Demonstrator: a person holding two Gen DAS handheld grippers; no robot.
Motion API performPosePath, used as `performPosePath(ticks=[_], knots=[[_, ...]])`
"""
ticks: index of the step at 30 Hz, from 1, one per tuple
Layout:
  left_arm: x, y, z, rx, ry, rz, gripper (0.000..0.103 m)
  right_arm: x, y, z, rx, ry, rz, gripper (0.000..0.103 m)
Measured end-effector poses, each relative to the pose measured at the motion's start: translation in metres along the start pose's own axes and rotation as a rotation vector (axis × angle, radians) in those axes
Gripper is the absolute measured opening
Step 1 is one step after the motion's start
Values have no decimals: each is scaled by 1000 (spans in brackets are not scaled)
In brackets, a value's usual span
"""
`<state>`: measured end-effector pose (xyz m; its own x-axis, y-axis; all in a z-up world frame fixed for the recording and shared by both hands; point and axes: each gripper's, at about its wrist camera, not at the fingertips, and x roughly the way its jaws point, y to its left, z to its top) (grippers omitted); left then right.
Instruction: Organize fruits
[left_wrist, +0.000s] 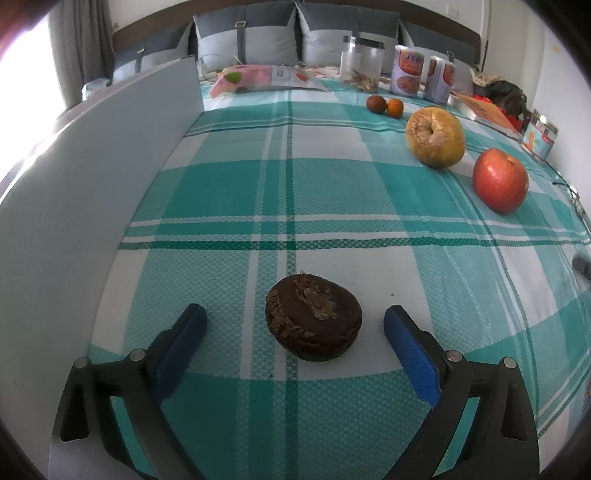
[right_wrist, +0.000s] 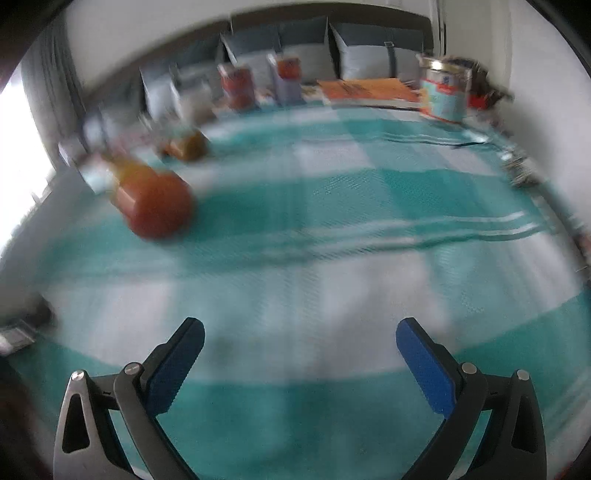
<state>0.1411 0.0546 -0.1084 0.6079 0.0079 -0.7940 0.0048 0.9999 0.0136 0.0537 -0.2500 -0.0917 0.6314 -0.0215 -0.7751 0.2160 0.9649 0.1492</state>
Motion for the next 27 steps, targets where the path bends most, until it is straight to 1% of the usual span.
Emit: performPosePath(ticks=[1,2,5,7,10,11,12,13,15,16,18,19,21,24,27], knots=[[0,0,0,0,0,0,98,0,10,7,9,-17,44,103],[0,0,0,1,0,0,98,3,24,15,-12,-27,71,103],[0,0,0,0,0,0,98,25,66,41,-109,-11,97,103],[0,0,0,0,0,-1,98,45,91,57,-173,20,89,103],[0,0,0,0,0,-1,98,71,116,73,-249,35,37,103],[0,0,0,0,0,-1,98,78,119,76,-255,50,26,100],[0,0,0,0,0,-1,98,86,120,79,-248,74,27,93],[0,0,0,0,0,-1,98,91,119,82,-229,105,37,71],[0,0,0,0,0,-1,98,91,113,84,-168,120,38,70],[0,0,0,-1,0,-1,98,89,108,82,-134,124,44,70],[0,0,0,-1,0,-1,98,80,97,72,-74,137,101,70],[0,0,0,0,0,-1,98,72,92,64,-58,142,132,70],[0,0,0,0,0,-1,98,55,85,45,-56,148,163,70],[0,0,0,0,0,-1,98,30,79,19,-75,135,170,70],[0,0,0,-1,0,-1,98,8,80,-8,-119,84,145,70]])
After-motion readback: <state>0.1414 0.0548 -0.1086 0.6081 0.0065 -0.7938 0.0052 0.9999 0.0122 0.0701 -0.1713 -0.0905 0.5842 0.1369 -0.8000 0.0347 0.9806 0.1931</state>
